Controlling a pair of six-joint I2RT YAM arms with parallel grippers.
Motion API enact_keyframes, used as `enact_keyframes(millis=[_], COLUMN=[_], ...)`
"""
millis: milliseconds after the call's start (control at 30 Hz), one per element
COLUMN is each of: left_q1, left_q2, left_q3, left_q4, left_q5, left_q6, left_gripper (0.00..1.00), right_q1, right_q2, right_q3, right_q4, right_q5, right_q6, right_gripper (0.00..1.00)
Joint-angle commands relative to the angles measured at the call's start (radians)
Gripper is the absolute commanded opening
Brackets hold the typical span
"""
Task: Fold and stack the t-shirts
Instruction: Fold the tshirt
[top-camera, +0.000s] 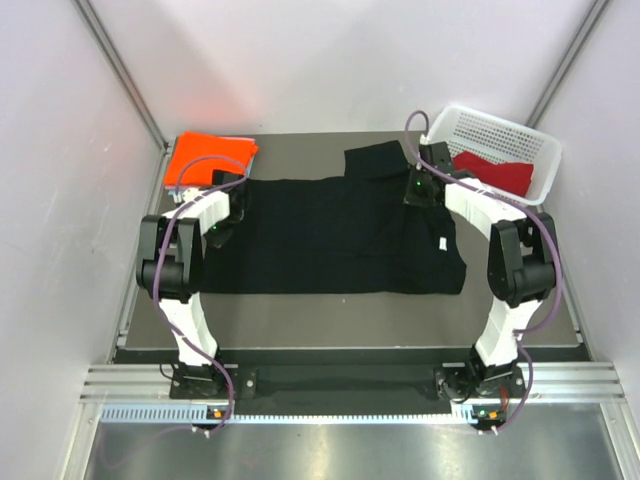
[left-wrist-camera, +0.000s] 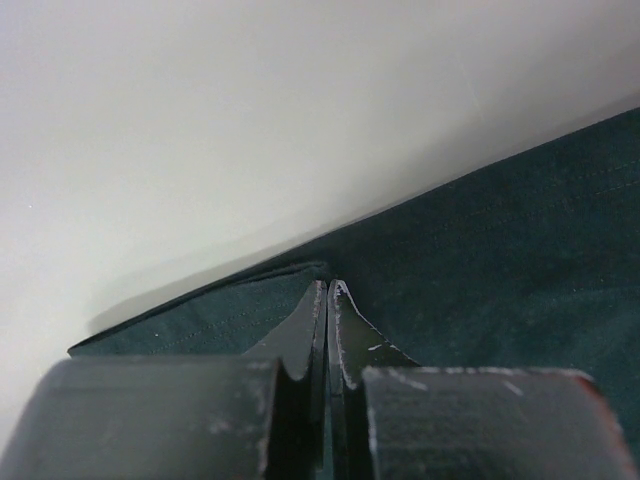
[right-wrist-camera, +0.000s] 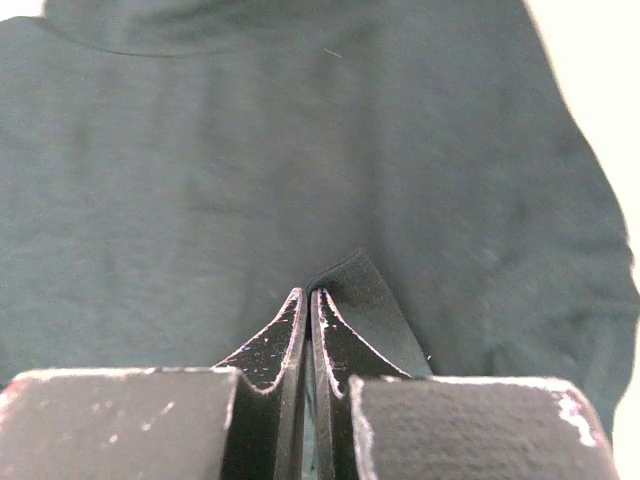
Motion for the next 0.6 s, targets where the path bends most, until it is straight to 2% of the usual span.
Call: enact_keyframes(millis=[0, 567], left_q1=[-0.007, -0.031], left_q2=[0.008, 0.022], left_q3=[0.020, 0.032], left_q4=[-0.019, -0.049], left_q5=[-0.029, -0.052], left_q6=[-0.017, -0.047], left_gripper=[0.01, 0.01], right_q1=[0.029, 0.049], right_q2=[0.036, 0.079], right_q3=[0.094, 0.134], right_q4=[0.026, 0.060], right_q5=[-0.049, -0.150], right_q6=[-0.088, -0.201], right_gripper=[0.00, 0.01])
